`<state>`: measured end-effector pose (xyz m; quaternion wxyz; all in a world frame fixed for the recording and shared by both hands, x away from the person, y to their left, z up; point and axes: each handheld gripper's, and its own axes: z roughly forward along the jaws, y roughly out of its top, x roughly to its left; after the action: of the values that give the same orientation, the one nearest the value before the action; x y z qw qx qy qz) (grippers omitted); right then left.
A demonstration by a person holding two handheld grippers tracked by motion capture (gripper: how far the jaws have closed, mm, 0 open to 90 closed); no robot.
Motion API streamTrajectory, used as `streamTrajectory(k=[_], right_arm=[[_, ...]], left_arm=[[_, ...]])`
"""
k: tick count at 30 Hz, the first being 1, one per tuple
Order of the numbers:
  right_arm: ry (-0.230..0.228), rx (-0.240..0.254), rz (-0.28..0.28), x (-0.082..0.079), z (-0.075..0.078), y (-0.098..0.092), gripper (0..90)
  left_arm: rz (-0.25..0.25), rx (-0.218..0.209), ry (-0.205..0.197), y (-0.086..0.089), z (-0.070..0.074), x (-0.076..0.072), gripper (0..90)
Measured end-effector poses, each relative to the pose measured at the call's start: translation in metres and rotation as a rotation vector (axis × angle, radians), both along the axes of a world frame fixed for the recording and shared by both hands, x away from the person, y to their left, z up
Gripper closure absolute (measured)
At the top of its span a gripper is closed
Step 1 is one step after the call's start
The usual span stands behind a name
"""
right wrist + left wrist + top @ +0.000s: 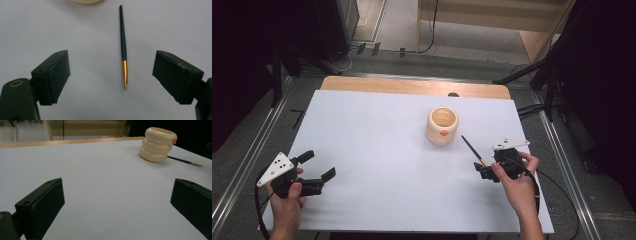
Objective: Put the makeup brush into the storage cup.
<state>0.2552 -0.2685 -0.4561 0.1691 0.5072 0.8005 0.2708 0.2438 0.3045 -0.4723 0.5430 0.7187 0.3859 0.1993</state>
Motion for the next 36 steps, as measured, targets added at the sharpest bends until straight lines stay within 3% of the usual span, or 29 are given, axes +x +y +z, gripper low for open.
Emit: streamTrajectory(k=[1,5,8,10,14,16,18,19,21,23,31,36], right_arm=[[0.03,-0.031,0.009,0.007,-0.001,0.003,15.5],[0.089,-0.063,0.009,0.018,-0.001,0.008,15.8],[0.108,-0.079,0.017,0.025,-0.001,0.01,16.1],[0.147,-0.115,0.021,0.034,-0.002,0.014,16.3],[0.167,-0.16,0.019,0.041,-0.004,0.016,17.3],[0.18,-0.171,0.004,0.048,-0.004,0.017,29.4],[0.204,-0.192,0.015,0.053,-0.006,0.019,29.9],[0.204,-0.192,0.015,0.053,-0.006,0.019,29.9],[0.236,-0.195,-0.009,0.061,-0.008,0.019,44.0],[0.248,-0.162,-0.028,0.064,-0.007,0.016,53.8],[0.353,-0.164,-0.009,0.076,-0.01,0.016,58.8],[0.391,-0.173,-0.02,0.082,-0.016,0.014,60.3]], left_arm=[[-0.002,0.003,0.002,0.0,0.0,0.0,0.0],[-0.011,0.014,0.012,-0.002,-0.001,0.001,0.0],[-0.019,0.022,0.015,-0.004,-0.002,0.002,0.0],[-0.022,0.029,0.019,-0.005,-0.002,0.002,0.0],[-0.03,0.039,0.026,-0.007,-0.003,0.002,0.0],[-0.038,0.041,0.03,-0.008,-0.004,0.003,0.0],[-0.046,0.047,0.036,-0.011,-0.005,0.004,0.0],[-0.048,0.052,0.038,-0.012,-0.005,0.005,0.0],[-0.058,0.059,0.039,-0.015,-0.005,0.005,0.0],[-0.063,0.067,0.038,-0.017,-0.005,0.004,0.0],[-0.079,0.066,0.043,-0.021,-0.006,0.004,0.0],[-0.094,0.073,0.05,-0.024,-0.007,0.005,0.0]])
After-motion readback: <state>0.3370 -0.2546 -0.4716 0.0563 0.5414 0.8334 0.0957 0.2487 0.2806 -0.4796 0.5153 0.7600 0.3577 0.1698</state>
